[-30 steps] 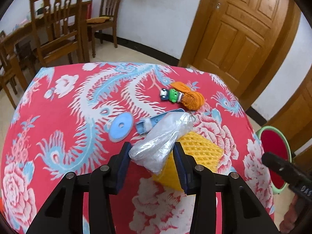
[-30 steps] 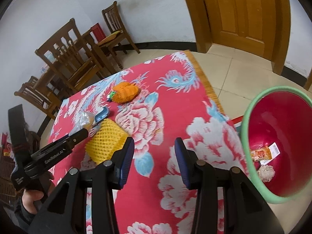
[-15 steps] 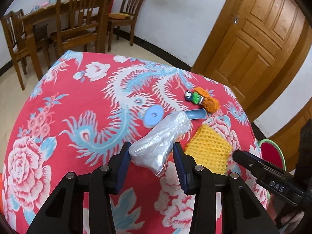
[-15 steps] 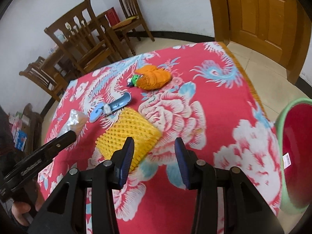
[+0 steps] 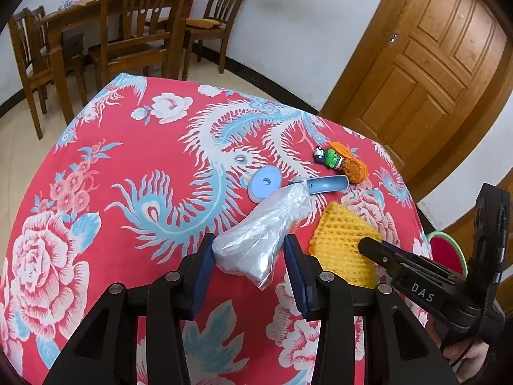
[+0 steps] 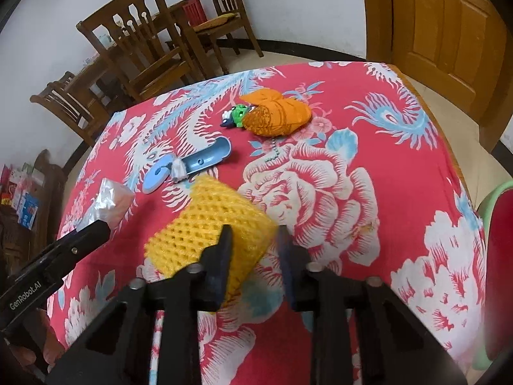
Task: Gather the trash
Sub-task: 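Carry the plastic bag and the foam net with both tools over the bin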
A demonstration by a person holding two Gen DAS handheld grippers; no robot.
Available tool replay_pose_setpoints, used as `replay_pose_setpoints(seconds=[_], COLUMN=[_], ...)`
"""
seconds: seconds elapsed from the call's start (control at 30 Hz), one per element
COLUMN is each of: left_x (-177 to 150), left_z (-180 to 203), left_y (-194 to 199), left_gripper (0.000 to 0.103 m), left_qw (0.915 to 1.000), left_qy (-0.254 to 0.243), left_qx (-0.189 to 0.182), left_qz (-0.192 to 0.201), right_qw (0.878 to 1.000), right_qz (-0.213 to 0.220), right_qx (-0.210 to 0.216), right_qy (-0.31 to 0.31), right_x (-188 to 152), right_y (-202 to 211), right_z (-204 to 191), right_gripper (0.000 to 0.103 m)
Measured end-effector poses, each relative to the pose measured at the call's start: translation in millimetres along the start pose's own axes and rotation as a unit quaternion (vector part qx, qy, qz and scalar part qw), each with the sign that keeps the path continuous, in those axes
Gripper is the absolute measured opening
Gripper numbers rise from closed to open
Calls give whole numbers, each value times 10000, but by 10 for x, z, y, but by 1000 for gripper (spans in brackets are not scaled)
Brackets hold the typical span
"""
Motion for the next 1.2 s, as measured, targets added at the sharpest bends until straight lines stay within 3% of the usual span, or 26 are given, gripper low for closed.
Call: replay_pose_setpoints(seconds=[0.07,0.17,0.63,0.97,1.2], left_x=[-2,-7,-120,-291,-394], left_z=[2,5,320,776,939], left_y=[4,9,158,195,177], left_gripper=[44,44,44,39,39], left_qw=[10000,10000,9995,9969,9956], left_qy=[0,4,-207,-562,-746], left_qx=[-3,-2,-234,-537,-535], left_qz=[4,4,14,-112,-184], right_qw=[10000,9998,9953,9890,9836], right_qz=[19,115,875,1285,1472], right_qx=[87,126,162,-128,-334], right_qy=[-22,-53,-370,-728,-984], right_x=[-4,-10,-122,-335,-497], right_y=[3,62,795,1288,1540], right_z=[-3,13,225,593,873], right_gripper=[15,10,9,9,9])
Point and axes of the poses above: each gripper's, at about its wrist camera, not at the fingertips, and y roughly against the way its jaws point, z to its right, x to its top, the point moved 3 cm from there along -y, roughly the way its jaws point, and after that the axes turned 12 degrees about y, right-handed, at the moved point
